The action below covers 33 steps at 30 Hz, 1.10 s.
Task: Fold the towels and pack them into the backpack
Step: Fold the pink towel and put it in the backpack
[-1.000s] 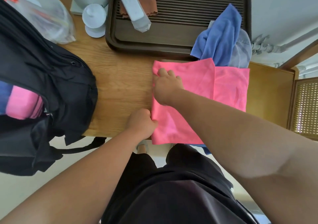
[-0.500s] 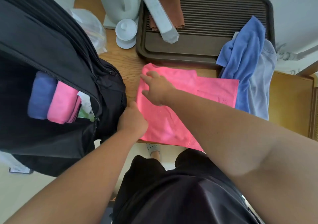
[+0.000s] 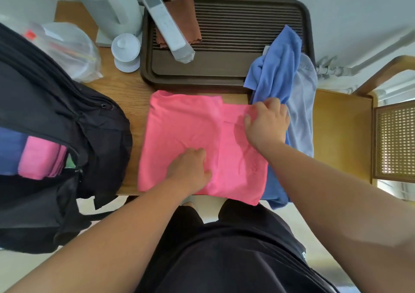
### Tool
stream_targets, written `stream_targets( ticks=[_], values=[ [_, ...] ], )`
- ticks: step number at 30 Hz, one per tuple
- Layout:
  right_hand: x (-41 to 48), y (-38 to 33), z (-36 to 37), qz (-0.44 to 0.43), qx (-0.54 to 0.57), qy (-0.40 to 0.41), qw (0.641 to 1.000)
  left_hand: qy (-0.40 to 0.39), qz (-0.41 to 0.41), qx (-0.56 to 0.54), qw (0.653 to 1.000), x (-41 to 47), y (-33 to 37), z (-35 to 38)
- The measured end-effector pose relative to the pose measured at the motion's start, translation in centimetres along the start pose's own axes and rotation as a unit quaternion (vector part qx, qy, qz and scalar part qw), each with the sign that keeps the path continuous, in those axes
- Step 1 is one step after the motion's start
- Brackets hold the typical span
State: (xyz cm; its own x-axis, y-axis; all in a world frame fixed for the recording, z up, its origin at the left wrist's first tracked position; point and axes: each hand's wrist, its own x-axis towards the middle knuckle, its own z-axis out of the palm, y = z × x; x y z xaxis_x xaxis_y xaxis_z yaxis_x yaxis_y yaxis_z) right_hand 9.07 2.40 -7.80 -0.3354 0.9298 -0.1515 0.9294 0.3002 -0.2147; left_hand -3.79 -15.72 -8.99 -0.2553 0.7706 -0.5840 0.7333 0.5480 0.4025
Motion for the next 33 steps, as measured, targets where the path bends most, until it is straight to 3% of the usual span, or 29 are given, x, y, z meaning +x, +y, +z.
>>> stream_targets(
  ticks=[4, 8, 14, 19, 21, 24, 26, 28, 29, 33],
  values=[
    [1.0, 3.2, -0.7, 0.032, 0.024, -0.021, 0.999, -0.006, 0.01, 0.014, 1.0, 1.1, 2.5, 0.9],
    [1.5, 4.3, -0.9, -0.014, 0.041, -0.061, 0.997, 0.005, -0.011, 0.059, 0.998, 1.7, 4.2, 1.6],
    [2.7, 5.1, -2.1, -0.07, 0.148, -0.024, 0.986, 0.037, -0.033, 0.068, 0.996, 1.8, 5.2, 2.2],
    [3.6, 4.7, -2.2, -0.082, 0.066, -0.061, 0.993, 0.031, -0.016, 0.044, 0.998, 1.7, 5.5, 1.9],
    [2.6, 4.4, -2.0, -0.087, 0.027, -0.038, 0.995, 0.044, -0.019, 0.043, 0.998, 1.7, 5.3, 2.0],
    [0.2, 3.5, -1.3, -0.194, 0.005, 0.018, 0.981, 0.052, -0.037, 0.051, 0.997, 1.7, 5.0, 2.2],
    [-1.4, 2.9, -0.9, -0.251, -0.011, -0.1, 0.963, 0.047, -0.037, 0.059, 0.996, 1.6, 4.6, 2.3],
    [-2.7, 2.9, -0.7, -0.24, -0.059, -0.262, 0.933, 0.044, -0.029, 0.054, 0.997, 1.6, 4.2, 2.4],
    [-3.3, 3.2, -0.5, -0.236, -0.089, -0.302, 0.919, 0.042, -0.024, 0.045, 0.998, 1.6, 4.0, 2.5],
    [-5.4, 4.9, 0.3, -0.289, -0.164, -0.268, 0.904, 0.037, -0.004, 0.024, 0.999, 1.5, 3.5, 2.9]
  ],
)
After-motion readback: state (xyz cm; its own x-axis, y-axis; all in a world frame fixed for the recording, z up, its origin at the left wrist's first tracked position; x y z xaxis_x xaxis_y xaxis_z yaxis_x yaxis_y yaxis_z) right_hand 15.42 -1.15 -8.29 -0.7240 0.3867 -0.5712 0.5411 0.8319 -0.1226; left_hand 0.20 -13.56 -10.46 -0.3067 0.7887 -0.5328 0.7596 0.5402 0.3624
